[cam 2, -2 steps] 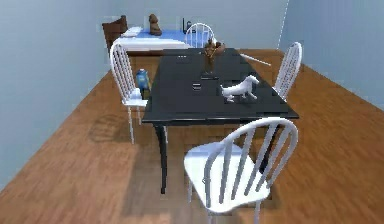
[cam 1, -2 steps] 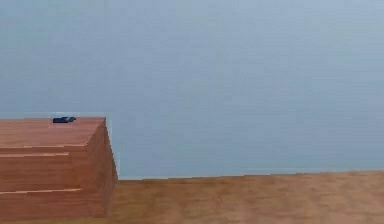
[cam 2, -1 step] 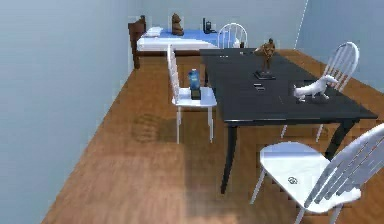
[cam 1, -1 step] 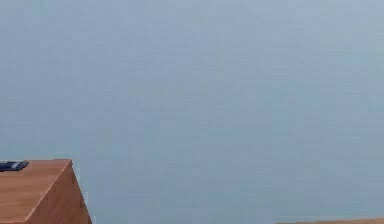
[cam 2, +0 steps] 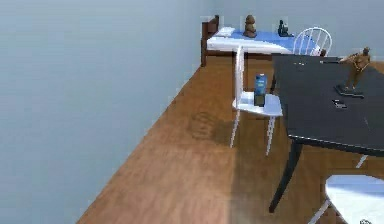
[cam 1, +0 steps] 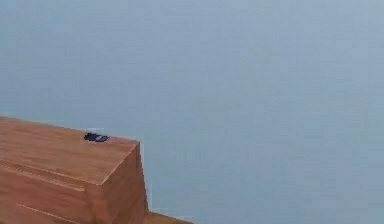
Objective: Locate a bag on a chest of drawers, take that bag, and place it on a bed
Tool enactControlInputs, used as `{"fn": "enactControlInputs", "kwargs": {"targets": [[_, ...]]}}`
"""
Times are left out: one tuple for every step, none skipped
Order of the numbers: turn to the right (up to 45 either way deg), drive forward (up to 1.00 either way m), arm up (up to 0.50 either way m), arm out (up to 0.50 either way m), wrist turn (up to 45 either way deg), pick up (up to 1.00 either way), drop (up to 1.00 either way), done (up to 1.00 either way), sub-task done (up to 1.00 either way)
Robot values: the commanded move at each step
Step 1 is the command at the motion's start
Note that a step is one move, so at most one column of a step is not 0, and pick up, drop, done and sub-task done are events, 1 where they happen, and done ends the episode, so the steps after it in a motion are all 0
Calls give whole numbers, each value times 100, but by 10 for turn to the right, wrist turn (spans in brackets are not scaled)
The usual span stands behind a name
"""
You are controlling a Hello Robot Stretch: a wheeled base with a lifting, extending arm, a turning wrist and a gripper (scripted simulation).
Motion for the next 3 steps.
{"fn": "enactControlInputs", "kwargs": {"targets": [[0, 45, 0, 0, 0, 0, 0, 0, 0], [-450, 0, 0, 0, 0, 0, 0, 0, 0], [-450, 0, 0, 0, 0, 0, 0, 0, 0]]}}
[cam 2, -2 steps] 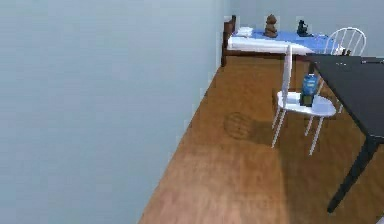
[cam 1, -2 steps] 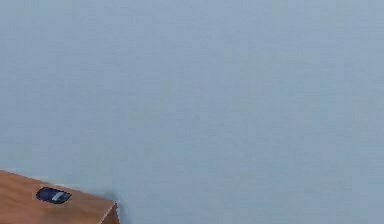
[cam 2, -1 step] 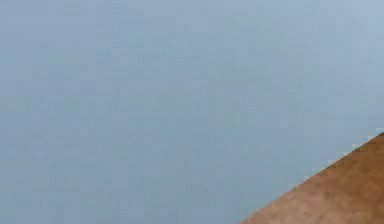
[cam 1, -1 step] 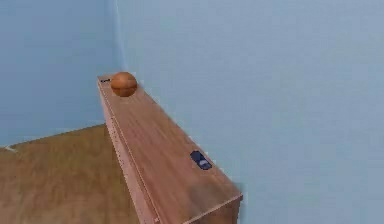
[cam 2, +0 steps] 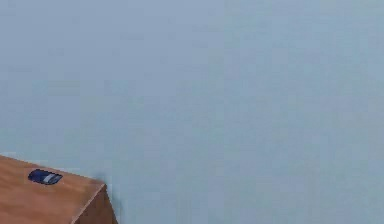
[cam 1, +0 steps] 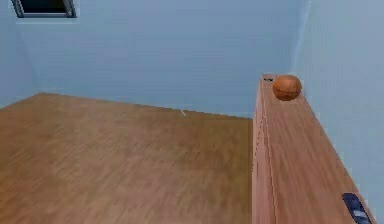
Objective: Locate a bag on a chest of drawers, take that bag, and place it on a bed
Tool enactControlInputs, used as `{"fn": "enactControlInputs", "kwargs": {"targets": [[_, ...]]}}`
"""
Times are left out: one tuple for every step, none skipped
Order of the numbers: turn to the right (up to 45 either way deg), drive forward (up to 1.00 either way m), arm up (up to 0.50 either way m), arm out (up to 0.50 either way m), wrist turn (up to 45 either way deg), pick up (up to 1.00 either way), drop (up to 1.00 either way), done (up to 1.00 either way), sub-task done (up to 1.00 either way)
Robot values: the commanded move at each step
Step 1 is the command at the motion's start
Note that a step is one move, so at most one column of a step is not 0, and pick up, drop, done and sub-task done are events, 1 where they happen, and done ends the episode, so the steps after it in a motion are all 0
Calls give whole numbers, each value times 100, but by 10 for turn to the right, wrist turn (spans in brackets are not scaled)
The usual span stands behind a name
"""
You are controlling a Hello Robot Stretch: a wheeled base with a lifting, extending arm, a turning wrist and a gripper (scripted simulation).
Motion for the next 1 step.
{"fn": "enactControlInputs", "kwargs": {"targets": [[-390, 0, 0, 0, 0, 0, 0, 0, 0]]}}
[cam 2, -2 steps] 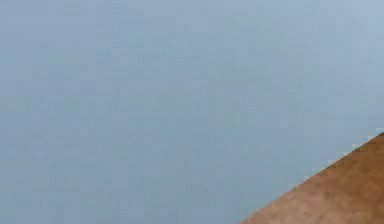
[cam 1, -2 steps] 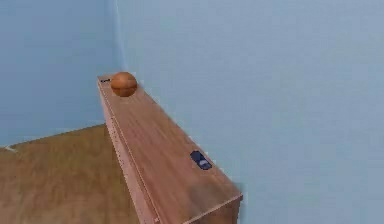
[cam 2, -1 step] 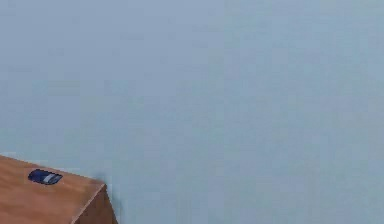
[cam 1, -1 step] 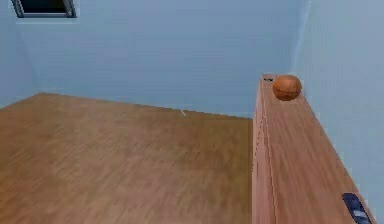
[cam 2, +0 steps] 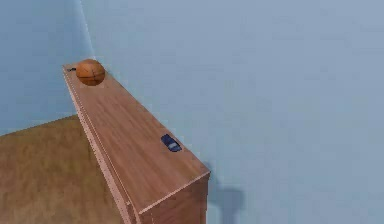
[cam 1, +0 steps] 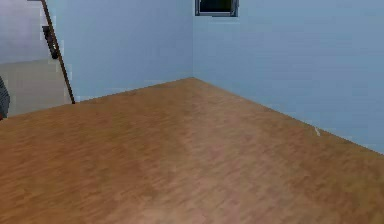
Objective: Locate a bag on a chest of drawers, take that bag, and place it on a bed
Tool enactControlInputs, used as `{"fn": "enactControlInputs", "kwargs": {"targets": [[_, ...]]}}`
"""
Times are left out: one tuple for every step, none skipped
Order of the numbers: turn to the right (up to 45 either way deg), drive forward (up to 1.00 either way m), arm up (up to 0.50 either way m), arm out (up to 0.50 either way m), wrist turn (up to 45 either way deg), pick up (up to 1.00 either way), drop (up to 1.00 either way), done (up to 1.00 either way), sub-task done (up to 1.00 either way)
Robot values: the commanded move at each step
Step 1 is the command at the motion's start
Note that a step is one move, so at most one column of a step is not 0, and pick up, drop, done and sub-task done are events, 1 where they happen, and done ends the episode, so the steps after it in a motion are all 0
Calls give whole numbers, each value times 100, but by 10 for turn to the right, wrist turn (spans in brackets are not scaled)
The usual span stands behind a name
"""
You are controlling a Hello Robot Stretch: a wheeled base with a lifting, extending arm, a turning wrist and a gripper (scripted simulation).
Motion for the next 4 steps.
{"fn": "enactControlInputs", "kwargs": {"targets": [[-30, 0, 0, 0, 0, 0, 0, 0, 0], [450, 0, 0, 0, 0, 0, 0, 0, 0], [450, 0, 0, 0, 0, 0, 0, 0, 0], [240, 0, 0, 0, 0, 0, 0, 0, 0]]}}
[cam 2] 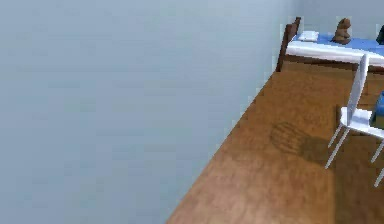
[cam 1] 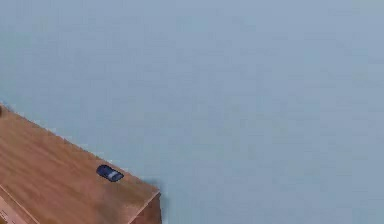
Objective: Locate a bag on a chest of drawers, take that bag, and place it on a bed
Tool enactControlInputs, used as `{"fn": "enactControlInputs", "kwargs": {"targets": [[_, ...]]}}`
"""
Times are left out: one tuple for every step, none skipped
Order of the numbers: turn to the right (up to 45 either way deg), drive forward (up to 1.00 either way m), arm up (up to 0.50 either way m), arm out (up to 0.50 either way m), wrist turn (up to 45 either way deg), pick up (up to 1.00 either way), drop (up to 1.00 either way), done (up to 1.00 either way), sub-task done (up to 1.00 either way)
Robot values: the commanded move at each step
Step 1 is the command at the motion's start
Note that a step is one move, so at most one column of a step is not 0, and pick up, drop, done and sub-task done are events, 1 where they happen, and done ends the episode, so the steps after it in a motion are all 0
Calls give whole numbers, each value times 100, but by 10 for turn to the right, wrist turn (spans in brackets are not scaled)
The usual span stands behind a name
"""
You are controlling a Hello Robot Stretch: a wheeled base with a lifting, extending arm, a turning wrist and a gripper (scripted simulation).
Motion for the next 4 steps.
{"fn": "enactControlInputs", "kwargs": {"targets": [[0, 25, 0, 0, 0, 0, 0, 0, 0], [-450, 0, 0, 0, 0, 0, 0, 0, 0], [-450, 0, 0, 0, 0, 0, 0, 0, 0], [-330, 0, 0, 0, 0, 0, 0, 0, 0]]}}
